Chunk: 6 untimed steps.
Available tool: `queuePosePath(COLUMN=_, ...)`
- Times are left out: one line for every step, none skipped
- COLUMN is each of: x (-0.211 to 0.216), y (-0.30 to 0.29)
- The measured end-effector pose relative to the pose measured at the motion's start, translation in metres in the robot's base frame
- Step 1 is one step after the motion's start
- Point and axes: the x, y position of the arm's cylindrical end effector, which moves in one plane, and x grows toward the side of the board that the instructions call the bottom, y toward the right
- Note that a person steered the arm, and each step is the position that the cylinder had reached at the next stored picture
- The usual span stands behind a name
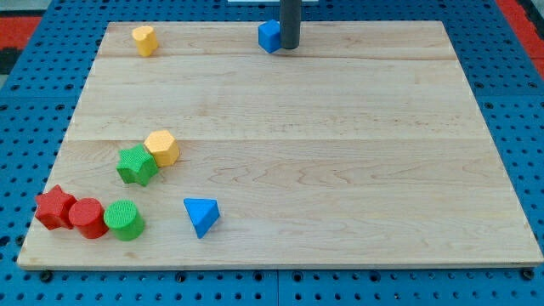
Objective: Move your arm below the green circle
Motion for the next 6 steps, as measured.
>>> queuePosePath(x=0.0, y=0.0)
queuePosePath(x=0.011, y=0.0)
queuePosePath(x=0.064, y=0.0)
queuePosePath(x=0.15, y=0.019)
queuePosePath(x=0.25, y=0.027)
queuePosePath(x=0.348, y=0.009)
